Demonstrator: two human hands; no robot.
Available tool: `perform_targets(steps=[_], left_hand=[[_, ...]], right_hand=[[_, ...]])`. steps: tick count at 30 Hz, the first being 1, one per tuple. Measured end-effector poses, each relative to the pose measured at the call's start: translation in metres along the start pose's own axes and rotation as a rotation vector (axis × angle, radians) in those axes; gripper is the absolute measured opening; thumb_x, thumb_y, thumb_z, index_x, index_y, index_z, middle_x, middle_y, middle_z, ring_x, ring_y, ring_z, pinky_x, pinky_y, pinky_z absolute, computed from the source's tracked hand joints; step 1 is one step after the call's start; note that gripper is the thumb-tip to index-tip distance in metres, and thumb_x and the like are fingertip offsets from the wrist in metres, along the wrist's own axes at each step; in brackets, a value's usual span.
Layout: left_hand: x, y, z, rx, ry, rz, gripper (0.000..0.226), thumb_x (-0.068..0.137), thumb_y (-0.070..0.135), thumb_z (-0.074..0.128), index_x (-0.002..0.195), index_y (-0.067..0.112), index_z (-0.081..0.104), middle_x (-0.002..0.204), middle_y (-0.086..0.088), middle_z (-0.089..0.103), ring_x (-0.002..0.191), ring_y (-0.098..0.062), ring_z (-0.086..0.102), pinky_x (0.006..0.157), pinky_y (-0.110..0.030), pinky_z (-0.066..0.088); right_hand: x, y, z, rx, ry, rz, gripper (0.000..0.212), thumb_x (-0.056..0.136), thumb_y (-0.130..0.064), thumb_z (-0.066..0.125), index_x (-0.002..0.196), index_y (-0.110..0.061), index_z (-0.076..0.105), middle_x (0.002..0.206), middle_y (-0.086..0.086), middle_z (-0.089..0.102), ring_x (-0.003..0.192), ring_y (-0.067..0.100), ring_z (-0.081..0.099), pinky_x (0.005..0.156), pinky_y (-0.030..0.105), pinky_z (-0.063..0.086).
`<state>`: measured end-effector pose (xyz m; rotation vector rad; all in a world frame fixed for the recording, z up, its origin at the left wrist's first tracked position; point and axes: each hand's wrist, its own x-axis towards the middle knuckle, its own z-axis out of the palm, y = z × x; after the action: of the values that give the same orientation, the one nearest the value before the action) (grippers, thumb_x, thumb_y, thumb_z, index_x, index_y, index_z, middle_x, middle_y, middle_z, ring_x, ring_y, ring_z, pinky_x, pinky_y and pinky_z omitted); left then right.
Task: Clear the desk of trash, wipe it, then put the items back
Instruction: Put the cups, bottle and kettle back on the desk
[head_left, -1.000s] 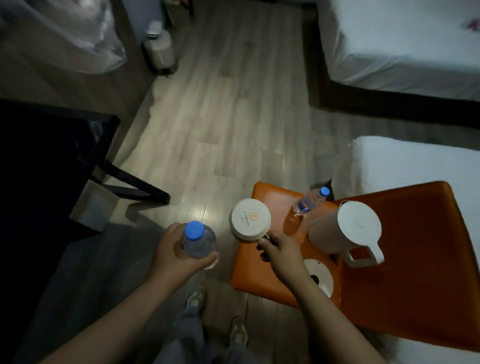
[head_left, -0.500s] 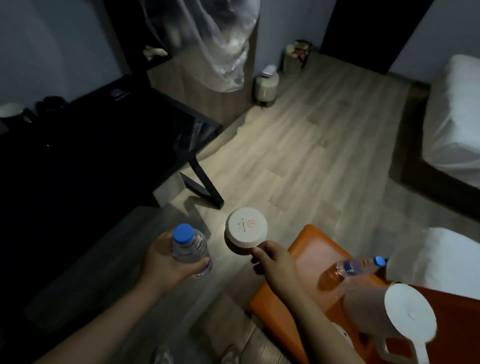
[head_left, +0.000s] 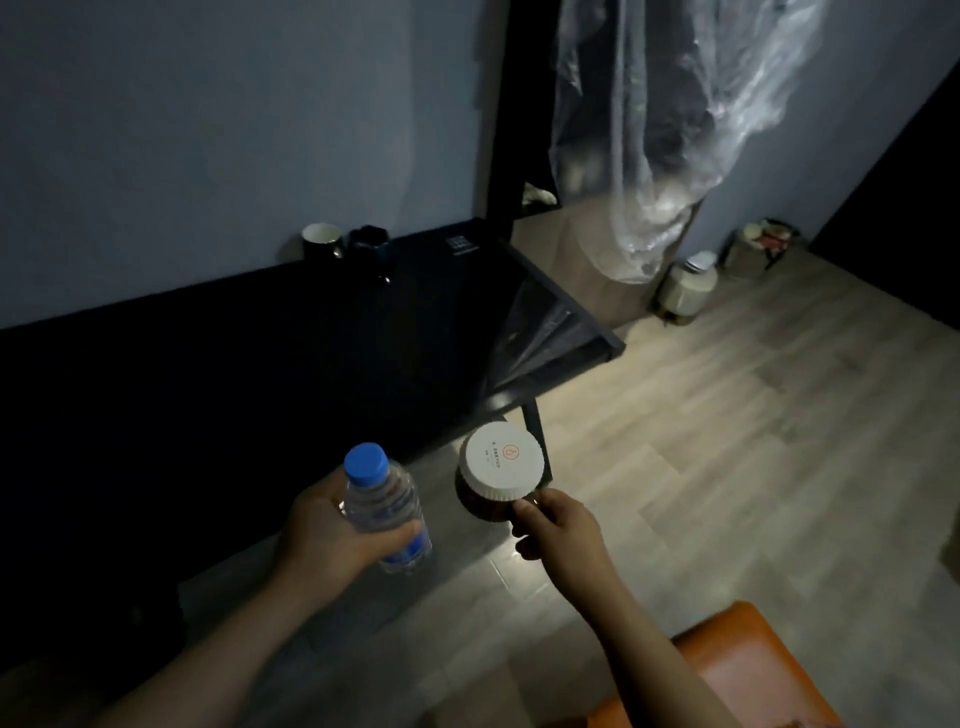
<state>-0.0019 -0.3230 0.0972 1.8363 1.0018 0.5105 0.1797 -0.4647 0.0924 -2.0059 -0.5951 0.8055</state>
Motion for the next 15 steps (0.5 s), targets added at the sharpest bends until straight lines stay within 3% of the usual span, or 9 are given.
perform_targets(steps=[4,7,9,13,15], left_hand=[[0.012,-0.016,-0.058,-0.018,0.063,0.003,0.048,0.061,0.012,0.088,0.093,0.032,0.059,0.088,0.011,0.068,0.085,0.008,0.064,0.068,-0.009,0.046],[0.019,-0.03,-0.101,-0.053,0.105,-0.016,0.048,0.059,0.011,0.089,0.093,0.029,0.061,0.088,0.008,0.07,0.085,-0.001,0.067,0.074,-0.016,0.049],[0.023,-0.038,-0.129,-0.08,0.129,-0.018,0.048,0.059,0.01,0.089,0.094,0.028,0.063,0.086,0.008,0.072,0.085,0.0,0.068,0.074,-0.019,0.052],[0.028,-0.052,-0.174,-0.125,0.171,-0.001,0.047,0.058,0.008,0.089,0.091,0.028,0.062,0.087,0.023,0.071,0.083,0.004,0.067,0.064,-0.012,0.051],[0.031,-0.061,-0.192,-0.151,0.204,-0.007,0.048,0.057,0.011,0.09,0.093,0.027,0.064,0.088,0.016,0.073,0.084,0.001,0.068,0.066,-0.015,0.052]], right_hand=[[0.01,-0.044,0.046,-0.008,-0.046,-0.058,0.017,0.096,-0.021,0.054,0.086,-0.012,0.065,0.072,0.002,0.065,0.059,0.012,0.062,0.059,0.024,0.051],[0.015,-0.077,0.082,-0.039,-0.077,-0.107,0.019,0.097,-0.02,0.053,0.083,-0.014,0.064,0.072,0.002,0.065,0.059,0.012,0.062,0.06,0.023,0.051],[0.018,-0.096,0.106,-0.045,-0.092,-0.129,0.019,0.096,-0.021,0.053,0.081,-0.016,0.063,0.073,0.002,0.066,0.06,0.013,0.063,0.063,0.027,0.053],[0.025,-0.125,0.15,-0.02,-0.122,-0.15,0.021,0.096,-0.02,0.054,0.084,-0.006,0.065,0.074,0.012,0.067,0.061,0.018,0.063,0.068,0.04,0.055],[0.031,-0.136,0.167,-0.031,-0.141,-0.16,0.022,0.095,-0.021,0.056,0.083,-0.004,0.064,0.077,0.017,0.068,0.063,0.023,0.064,0.07,0.045,0.055]])
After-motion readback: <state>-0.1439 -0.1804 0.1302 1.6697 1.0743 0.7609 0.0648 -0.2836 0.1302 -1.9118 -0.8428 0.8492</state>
